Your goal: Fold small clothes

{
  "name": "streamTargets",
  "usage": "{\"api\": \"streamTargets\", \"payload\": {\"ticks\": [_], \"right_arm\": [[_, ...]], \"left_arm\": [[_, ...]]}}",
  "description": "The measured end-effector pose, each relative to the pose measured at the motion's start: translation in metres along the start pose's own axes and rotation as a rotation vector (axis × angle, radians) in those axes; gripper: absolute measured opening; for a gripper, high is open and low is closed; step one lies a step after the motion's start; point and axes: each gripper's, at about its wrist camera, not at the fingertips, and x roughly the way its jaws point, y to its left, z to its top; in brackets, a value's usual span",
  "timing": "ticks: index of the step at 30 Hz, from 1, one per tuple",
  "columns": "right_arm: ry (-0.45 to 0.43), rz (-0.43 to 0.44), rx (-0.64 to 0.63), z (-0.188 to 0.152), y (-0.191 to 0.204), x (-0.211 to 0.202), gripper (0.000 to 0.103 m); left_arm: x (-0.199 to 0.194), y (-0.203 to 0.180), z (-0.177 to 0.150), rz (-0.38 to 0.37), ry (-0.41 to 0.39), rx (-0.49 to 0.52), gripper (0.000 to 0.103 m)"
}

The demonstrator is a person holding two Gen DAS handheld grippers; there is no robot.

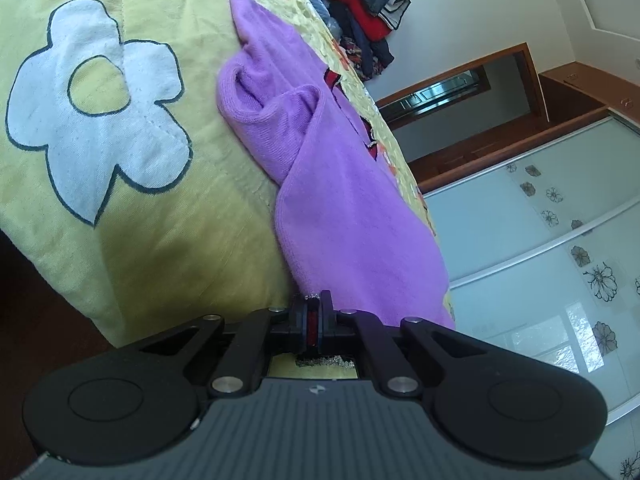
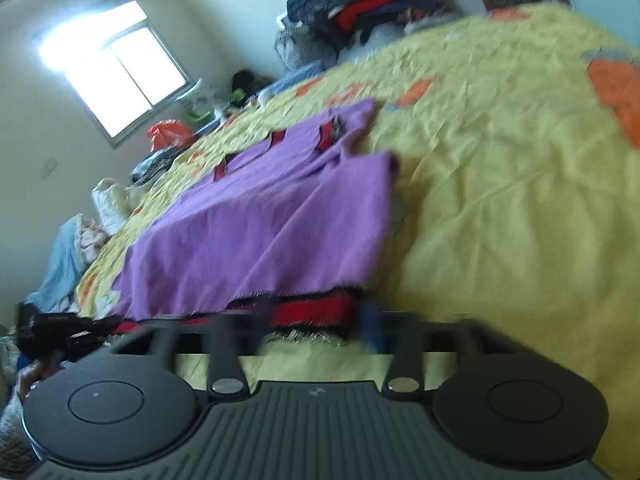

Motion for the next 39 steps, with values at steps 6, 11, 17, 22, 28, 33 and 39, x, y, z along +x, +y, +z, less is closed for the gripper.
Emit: {"api": "streamTargets", "payload": {"ticks": [6, 11, 17, 22, 28, 33, 39], "right_arm": [[-0.099, -0.022, 0.049, -0.002, -0.003, -0.018, 0.004], [-0.208, 0.019, 0.046, -0.005, 0.004, -0.042, 0.003], [-0.272, 0.159, 0.056, -0.012, 0.016, -0.07, 0.003], [-0.331, 0.243, 0.112, -0.025, 0.016, -0.091, 0.003], [-0.403, 0.375, 0.112, -0.04, 0.032, -0.129, 0.003], [-0.424, 0.46, 0.075, -0.047, 0.048, -0.159, 0.004], [-0.457, 0.566, 0.147, -0.055, 0.042, -0.174, 0.001]], "left_arm": [[-0.002, -0.008, -0.006, 0.006, -0.015, 0.032, 0.004], [-0.024, -0.019, -0.015, -0.067, -0.091, 0.052, 0.004], [-0.063, -0.044, -0.03, -0.119, -0.119, 0.092, 0.004], [-0.089, -0.06, -0.049, -0.116, -0.124, 0.119, 0.003], [-0.125, -0.076, -0.077, -0.213, -0.136, 0.12, 0.003], [-0.155, -0.094, -0.095, -0.248, -0.162, 0.143, 0.003], [-0.193, -0.097, -0.111, -0.268, -0.259, 0.113, 0.003]]}}
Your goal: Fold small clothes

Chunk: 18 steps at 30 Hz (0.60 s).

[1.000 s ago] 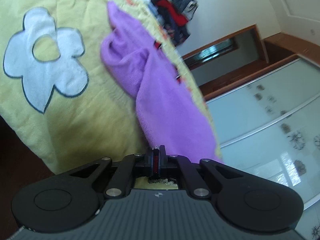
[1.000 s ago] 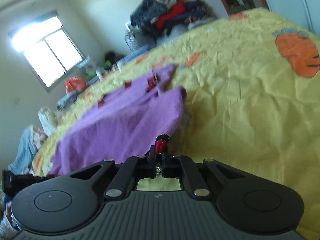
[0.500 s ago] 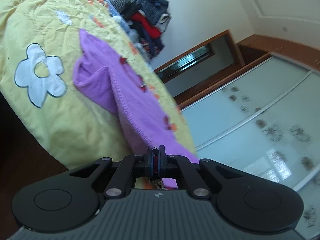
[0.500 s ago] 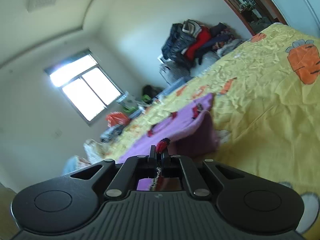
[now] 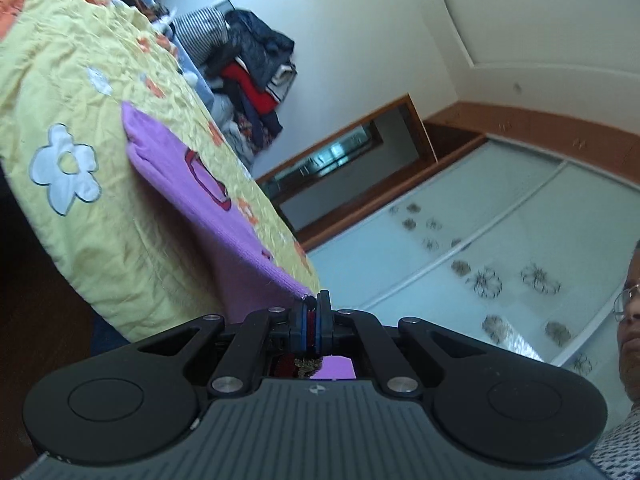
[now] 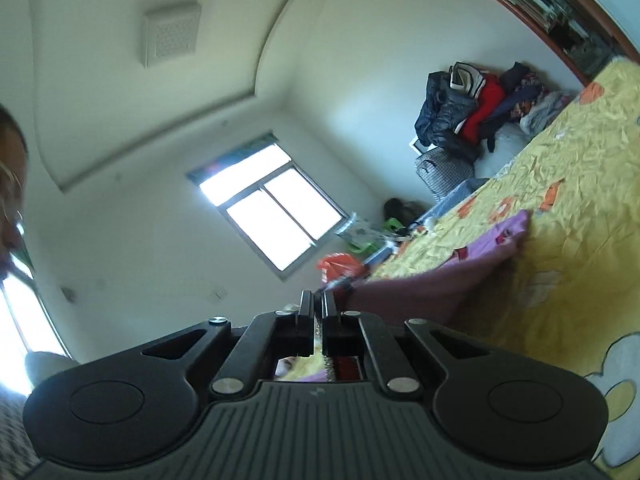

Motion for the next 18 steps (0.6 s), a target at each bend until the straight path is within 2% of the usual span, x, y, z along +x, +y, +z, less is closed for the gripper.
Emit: {"api": "streamTargets", "payload": {"ticks": [3, 5, 8, 10, 11, 12, 13, 15, 18], "right_arm": [[-0.029, -0.039, 0.051, 0.003, -0.02, 0.001, 0.001], [0.033, -0.081, 0.054, 0.004, -0.032, 0.014, 0.001], [0.149, -0.259, 0.12, -0.001, -0.057, 0.033, 0.008], [0.2, -0.416, 0.097, -0.008, -0.063, 0.037, 0.052], [0.215, -0.454, 0.079, -0.012, -0.063, 0.035, 0.089], [0.239, -0.428, 0.074, -0.017, -0.065, 0.031, 0.094], [0.26, -0.397, 0.089, -0.021, -0.069, 0.027, 0.094], [0.294, -0.4, 0.107, -0.031, -0.072, 0.018, 0.093], [0.393, -0.377, 0.164, -0.051, -0.078, 0.008, 0.092]], "left_arm": [[-0.001, 0.014, 0.001, 0.003, -0.036, -0.044, 0.003], [0.006, 0.027, 0.005, 0.015, -0.024, -0.073, 0.003], [0.013, 0.037, 0.007, 0.037, -0.001, -0.087, 0.003], [0.011, 0.04, 0.006, 0.035, -0.004, -0.089, 0.003], [0.009, 0.039, 0.005, 0.033, -0.008, -0.09, 0.003], [0.007, 0.039, 0.004, 0.034, -0.013, -0.088, 0.003], [0.005, 0.039, 0.004, 0.034, -0.017, -0.087, 0.003], [0.005, 0.04, 0.002, 0.04, -0.017, -0.088, 0.003], [0.005, 0.041, 0.002, 0.038, -0.017, -0.095, 0.003]]}}
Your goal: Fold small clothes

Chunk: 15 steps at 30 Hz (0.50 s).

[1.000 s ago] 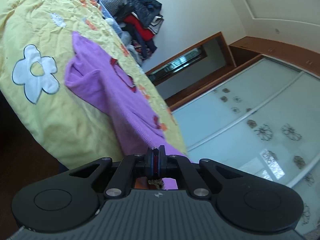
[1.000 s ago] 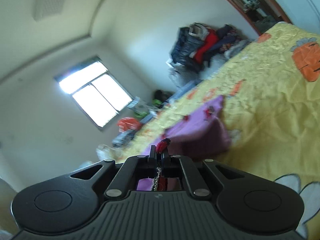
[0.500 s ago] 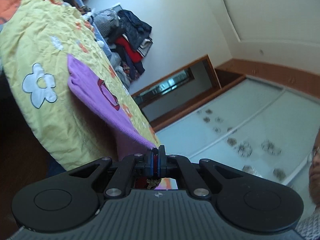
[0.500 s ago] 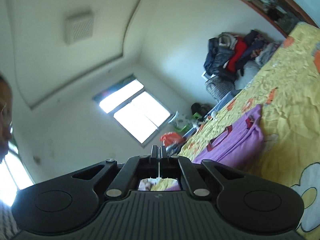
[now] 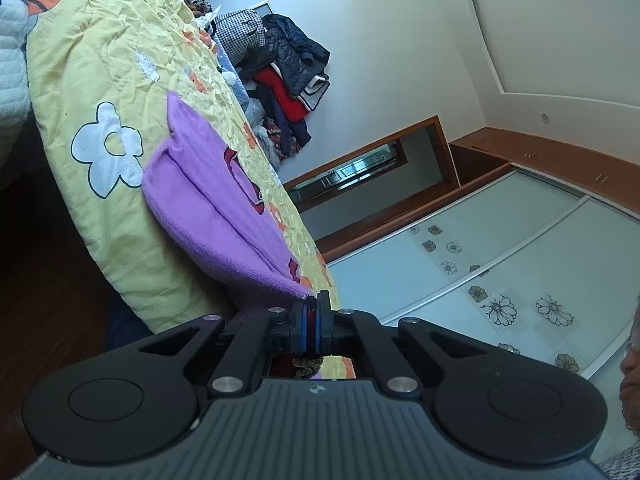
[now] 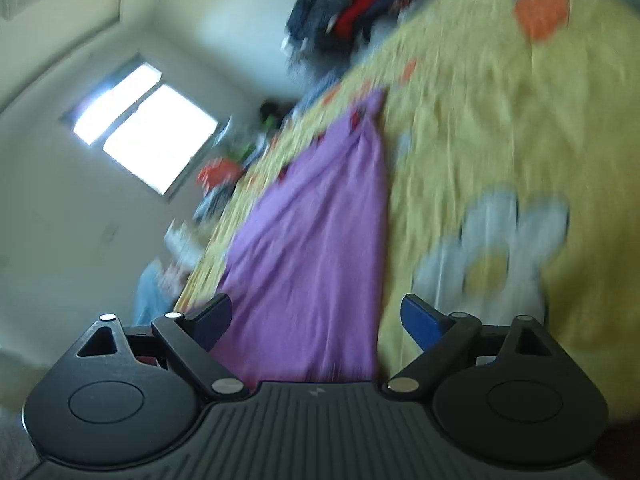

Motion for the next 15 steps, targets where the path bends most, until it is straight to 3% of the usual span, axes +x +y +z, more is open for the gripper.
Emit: {"api": "streamTargets", "payload": {"ticks": [1, 3, 5, 8, 10, 11, 15], "right_arm": [[0.05, 0.011, 0.022, -0.008, -0.005, 0.003, 0.092], [0.068, -0.019, 0.042, -0.02, -0.011, 0.007, 0.073], [0.083, 0.029, 0.064, -0.024, -0.02, 0.016, 0.065], [0.063, 0.018, 0.06, -0.023, -0.027, 0.033, 0.062], [0.063, 0.027, 0.056, -0.023, -0.028, 0.042, 0.039], [0.054, 0.017, 0.053, -0.024, -0.028, 0.045, 0.003], [0.032, 0.033, 0.023, -0.021, -0.012, 0.036, 0.003]], "left_arm": [[0.0, 0.0, 0.0, 0.002, 0.0, 0.001, 0.003], [0.002, -0.002, 0.001, -0.004, 0.003, 0.003, 0.003], [0.003, -0.002, 0.001, -0.001, 0.005, 0.008, 0.003], [0.002, -0.002, 0.0, 0.003, 0.006, 0.008, 0.003], [0.002, -0.002, 0.001, 0.01, 0.006, 0.008, 0.003], [0.002, -0.002, 0.001, 0.012, 0.005, 0.007, 0.003], [0.002, -0.006, 0.002, 0.031, 0.004, 0.024, 0.003]]}}
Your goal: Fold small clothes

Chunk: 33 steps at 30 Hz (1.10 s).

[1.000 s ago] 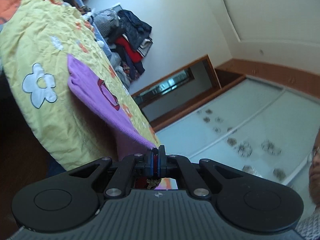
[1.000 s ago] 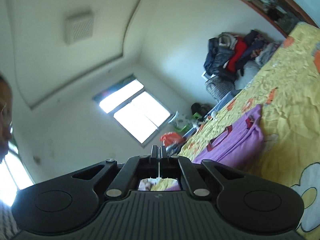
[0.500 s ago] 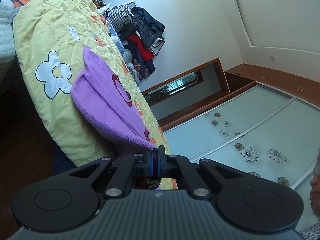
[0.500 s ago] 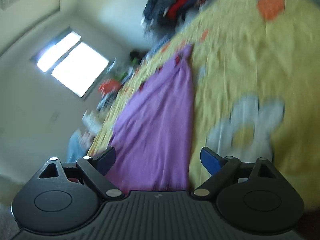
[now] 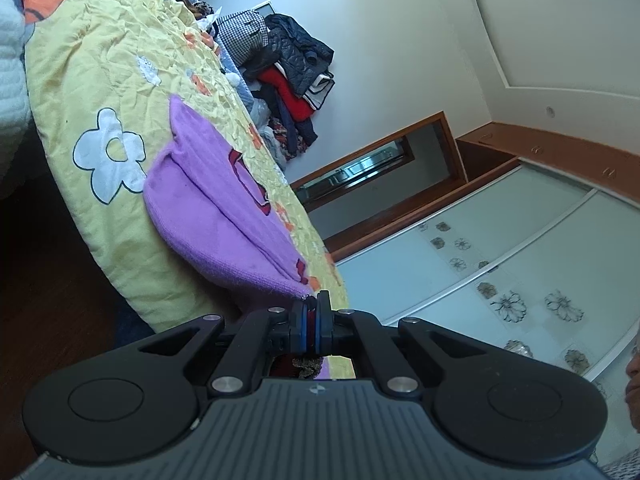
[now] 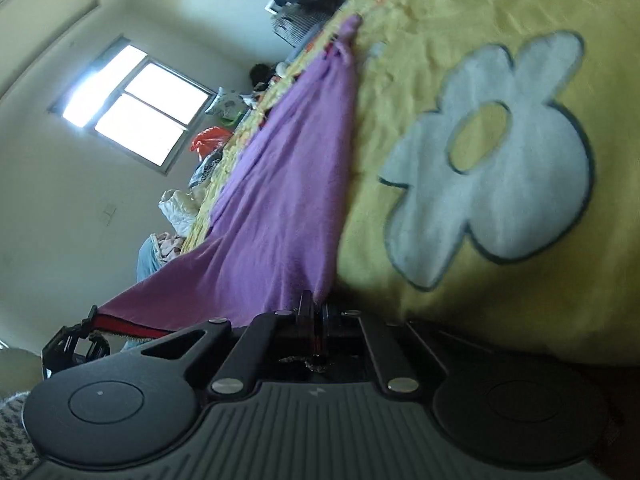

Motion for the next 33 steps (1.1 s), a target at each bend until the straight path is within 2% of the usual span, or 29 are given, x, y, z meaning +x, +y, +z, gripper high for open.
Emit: {"api": "streamTargets", "payload": {"ticks": [4, 8, 14, 18, 22, 26, 30, 33], "right_arm": [[-0.04, 0.085, -0.022, 0.009, 0.028, -0.021, 0.003], [-0.137, 0.187, 0.026, 0.032, 0.036, -0.034, 0.003], [-0.249, 0.265, 0.078, 0.079, 0.034, -0.017, 0.003], [-0.306, 0.308, 0.141, 0.105, 0.031, -0.005, 0.003], [-0.331, 0.301, 0.171, 0.139, 0.025, 0.015, 0.003], [-0.349, 0.268, 0.225, 0.178, 0.007, 0.043, 0.003], [-0.329, 0.223, 0.302, 0.214, -0.015, 0.084, 0.003], [-0.294, 0.18, 0.326, 0.238, -0.025, 0.119, 0.003]], "left_arm": [[-0.003, -0.005, 0.002, -0.01, -0.008, 0.025, 0.003], [-0.006, -0.001, 0.007, -0.028, -0.039, -0.001, 0.003], [0.016, 0.013, 0.041, -0.038, -0.066, -0.079, 0.003], [0.038, 0.01, 0.062, -0.055, -0.082, -0.092, 0.003], [0.071, 0.012, 0.08, -0.052, -0.08, -0.107, 0.003], [0.107, 0.026, 0.098, -0.014, -0.071, -0.147, 0.003], [0.144, 0.05, 0.121, 0.067, -0.048, -0.213, 0.003], [0.17, 0.064, 0.139, 0.136, -0.027, -0.212, 0.003]]}}
